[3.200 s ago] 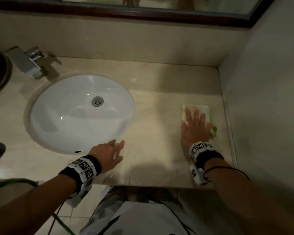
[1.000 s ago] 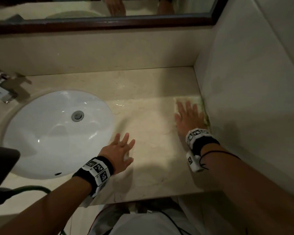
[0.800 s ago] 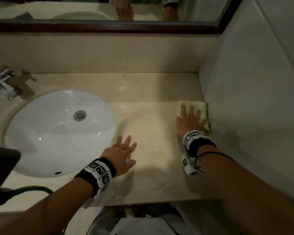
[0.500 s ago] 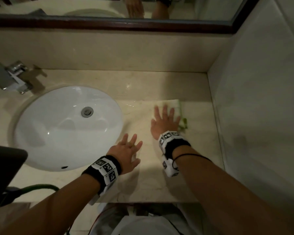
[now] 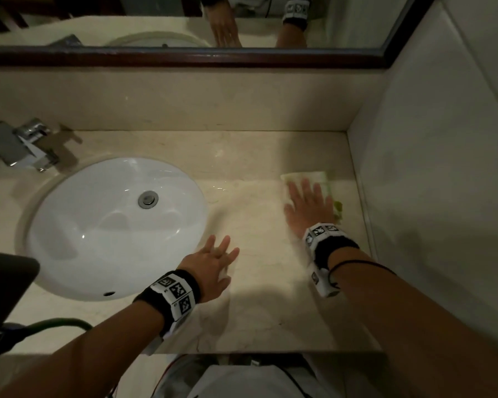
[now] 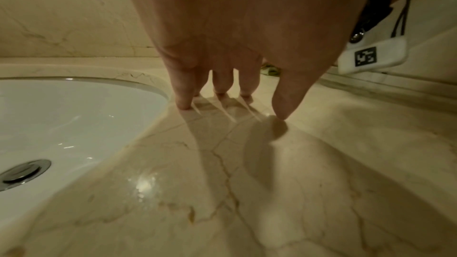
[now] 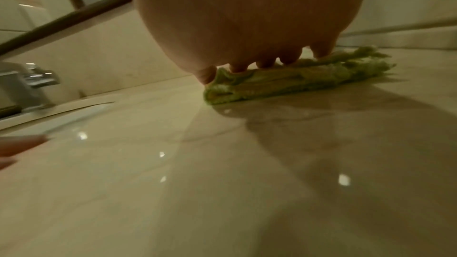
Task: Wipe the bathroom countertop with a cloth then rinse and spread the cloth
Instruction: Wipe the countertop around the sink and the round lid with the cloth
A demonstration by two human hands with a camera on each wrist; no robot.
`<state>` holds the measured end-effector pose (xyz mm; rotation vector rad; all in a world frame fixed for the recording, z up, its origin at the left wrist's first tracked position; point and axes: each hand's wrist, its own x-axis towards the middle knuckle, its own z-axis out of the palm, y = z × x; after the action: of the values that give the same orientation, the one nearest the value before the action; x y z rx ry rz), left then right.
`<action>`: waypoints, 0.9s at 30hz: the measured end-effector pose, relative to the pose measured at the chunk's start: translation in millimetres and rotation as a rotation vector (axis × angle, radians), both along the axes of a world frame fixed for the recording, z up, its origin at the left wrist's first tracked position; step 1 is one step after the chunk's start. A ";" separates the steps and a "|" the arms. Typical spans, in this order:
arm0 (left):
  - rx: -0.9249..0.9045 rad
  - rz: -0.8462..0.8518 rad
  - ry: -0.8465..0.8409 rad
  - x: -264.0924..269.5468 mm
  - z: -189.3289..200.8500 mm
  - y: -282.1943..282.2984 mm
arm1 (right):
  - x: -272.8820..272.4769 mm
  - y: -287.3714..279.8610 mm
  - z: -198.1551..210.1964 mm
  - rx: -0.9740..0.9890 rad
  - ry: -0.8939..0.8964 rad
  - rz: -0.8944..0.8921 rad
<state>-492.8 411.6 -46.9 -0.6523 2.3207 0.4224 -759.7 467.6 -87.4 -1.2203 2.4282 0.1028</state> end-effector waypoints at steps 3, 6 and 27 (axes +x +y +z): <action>-0.002 0.009 0.012 -0.8 -1.2 2.0 | -33.7 14.8 -1.0 0.000 0.036 -0.143; -0.003 0.017 0.022 -1.8 -1.1 2.8 | -42.6 15.3 1.5 0.045 0.044 -0.214; -0.009 0.029 0.048 -0.7 -4.9 -1.3 | 40.6 -47.5 -0.6 -0.040 -0.027 0.230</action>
<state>-493.5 410.4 -51.8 -0.6873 2.3625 0.4458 -719.1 420.1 -88.1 -1.5061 2.2687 0.1036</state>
